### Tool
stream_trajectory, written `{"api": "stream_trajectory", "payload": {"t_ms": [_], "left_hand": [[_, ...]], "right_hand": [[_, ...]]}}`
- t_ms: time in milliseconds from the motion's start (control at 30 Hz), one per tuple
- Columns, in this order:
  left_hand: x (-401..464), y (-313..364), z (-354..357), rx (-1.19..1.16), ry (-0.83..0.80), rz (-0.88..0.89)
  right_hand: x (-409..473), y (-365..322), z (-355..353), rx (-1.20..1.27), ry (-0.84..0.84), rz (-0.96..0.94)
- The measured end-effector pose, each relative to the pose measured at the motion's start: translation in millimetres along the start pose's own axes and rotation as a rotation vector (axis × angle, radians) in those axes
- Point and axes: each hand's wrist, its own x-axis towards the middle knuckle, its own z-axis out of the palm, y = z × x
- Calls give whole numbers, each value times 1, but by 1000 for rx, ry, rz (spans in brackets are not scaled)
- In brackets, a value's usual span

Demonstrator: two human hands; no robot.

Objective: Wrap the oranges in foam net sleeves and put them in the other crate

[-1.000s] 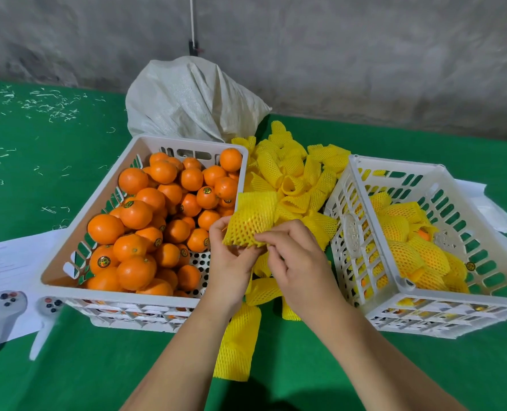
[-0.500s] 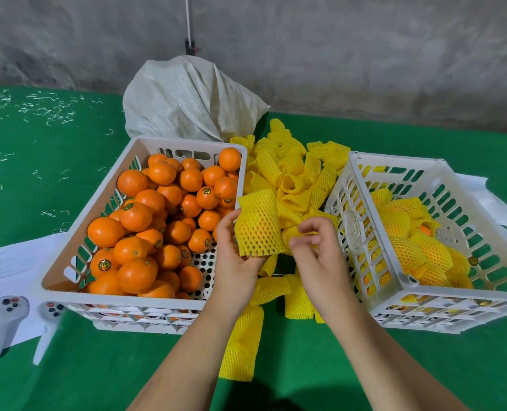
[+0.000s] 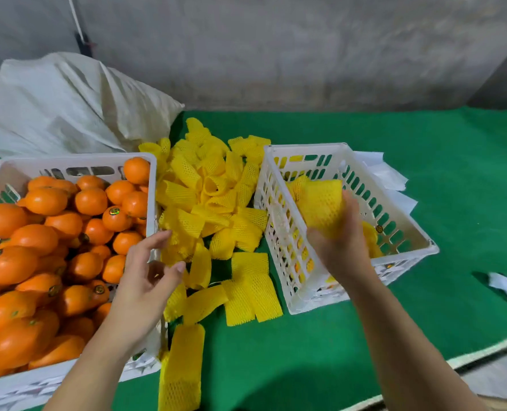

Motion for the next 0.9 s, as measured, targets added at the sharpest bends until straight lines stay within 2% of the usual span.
{"api": "stream_trajectory", "payload": {"t_ms": [100, 167, 300, 433, 533, 767, 833, 900], "left_hand": [[4, 0, 3, -36, -6, -33], [5, -3, 6, 27, -10, -21], [6, -4, 7, 129, -35, -1], [4, 0, 8, 135, -17, 19], [6, -1, 11, 181, -13, 40], [38, -6, 21, 541, -149, 213], [49, -6, 18, 538, -132, 230], [57, -9, 10, 486, -40, 210]], "right_hand": [[13, 51, -40, -559, 9, 303], [2, 69, -43, -625, -8, 421], [-16, 65, -13, -549, 85, 234], [-22, 36, 27, -563, -7, -17], [-16, 19, 55, -637, -111, -123], [6, 5, 115, -708, -401, -184], [5, 11, 131, -754, -488, -172], [-3, 25, 144, -745, -650, -65]]}}
